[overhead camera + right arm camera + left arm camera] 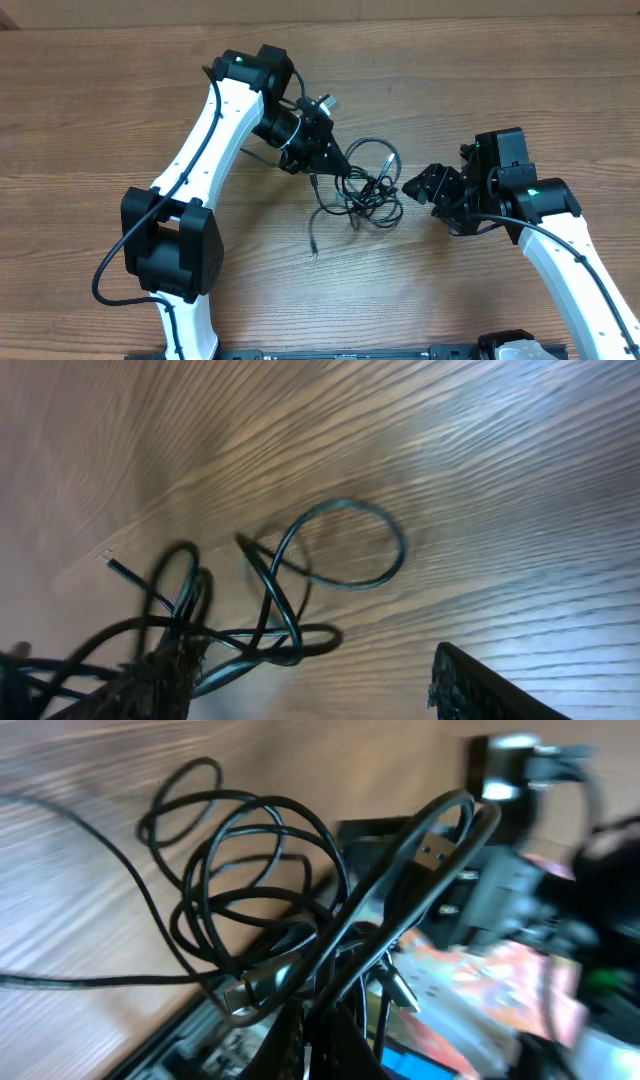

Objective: Untangle cables

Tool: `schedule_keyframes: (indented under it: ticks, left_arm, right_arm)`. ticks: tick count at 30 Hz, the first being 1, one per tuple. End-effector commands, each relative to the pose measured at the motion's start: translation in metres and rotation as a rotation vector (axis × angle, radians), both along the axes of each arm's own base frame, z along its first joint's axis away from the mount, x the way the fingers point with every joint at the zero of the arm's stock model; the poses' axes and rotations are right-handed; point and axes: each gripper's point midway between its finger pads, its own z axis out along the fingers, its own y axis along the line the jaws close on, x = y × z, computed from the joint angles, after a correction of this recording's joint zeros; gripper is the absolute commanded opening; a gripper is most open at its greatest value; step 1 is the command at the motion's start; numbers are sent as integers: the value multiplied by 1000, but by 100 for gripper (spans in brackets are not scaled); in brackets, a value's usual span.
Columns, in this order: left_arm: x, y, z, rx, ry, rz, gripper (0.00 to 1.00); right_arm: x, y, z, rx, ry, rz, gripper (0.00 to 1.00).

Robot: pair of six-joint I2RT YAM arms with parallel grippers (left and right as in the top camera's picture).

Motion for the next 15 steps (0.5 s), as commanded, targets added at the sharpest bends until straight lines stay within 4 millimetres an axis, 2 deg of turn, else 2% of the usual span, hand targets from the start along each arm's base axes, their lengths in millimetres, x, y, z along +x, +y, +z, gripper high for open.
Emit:
schedule_keyframes:
  ticks: [1,4,10,12,15]
  left_arm:
    - [-1,-19,34,-206,13,-7,4]
    - [-3,-27,44,-272,13,-19,4]
    - [-4,-35,51,-321,3,-33,4]
    - [-4,-36,58,-357,14,-30,4]
    - [-4,-37,64,-397,22,-27,4]
  right_arm:
    - [3,9,9,44,-23,35,75]
    - [3,13,11,53,-31,49,75]
    - [0,23,12,52,-44,86,73]
    - [0,24,9,18,-51,92,66]
    - [-2,25,5,-27,-57,102,48]
